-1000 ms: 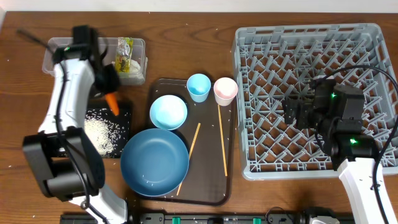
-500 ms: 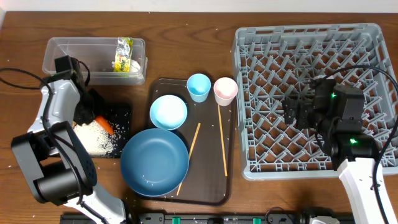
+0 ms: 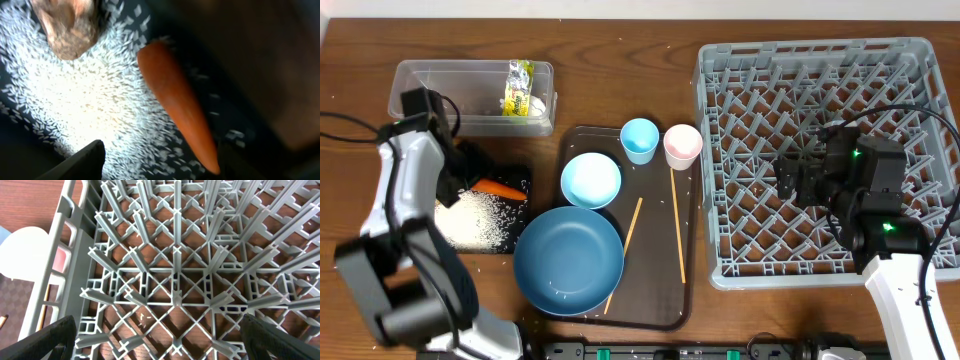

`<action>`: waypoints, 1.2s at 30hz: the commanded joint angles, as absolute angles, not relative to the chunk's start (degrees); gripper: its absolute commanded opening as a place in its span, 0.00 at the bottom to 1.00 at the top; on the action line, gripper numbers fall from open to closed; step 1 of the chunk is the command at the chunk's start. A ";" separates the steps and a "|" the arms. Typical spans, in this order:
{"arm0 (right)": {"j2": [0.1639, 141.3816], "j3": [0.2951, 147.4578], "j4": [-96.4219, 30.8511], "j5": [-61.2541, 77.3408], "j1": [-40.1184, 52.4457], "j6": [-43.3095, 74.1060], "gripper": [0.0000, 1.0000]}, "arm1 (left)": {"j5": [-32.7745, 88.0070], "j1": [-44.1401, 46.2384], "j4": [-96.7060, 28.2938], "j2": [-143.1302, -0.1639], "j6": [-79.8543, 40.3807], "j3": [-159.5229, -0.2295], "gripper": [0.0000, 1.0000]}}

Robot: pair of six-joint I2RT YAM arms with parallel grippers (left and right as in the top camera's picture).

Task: Sort waste into correct bins and load items into the dishwasher rack
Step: 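Reach the left gripper to the blue cup and grasp it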

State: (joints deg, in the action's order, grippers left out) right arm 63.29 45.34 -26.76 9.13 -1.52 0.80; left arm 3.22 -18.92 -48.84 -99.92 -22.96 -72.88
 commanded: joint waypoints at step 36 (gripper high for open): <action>64.10 46.26 -26.57 8.80 -1.10 0.16 0.99 | 8.29 20.71 -43.20 -102.98 11.55 -74.11 0.75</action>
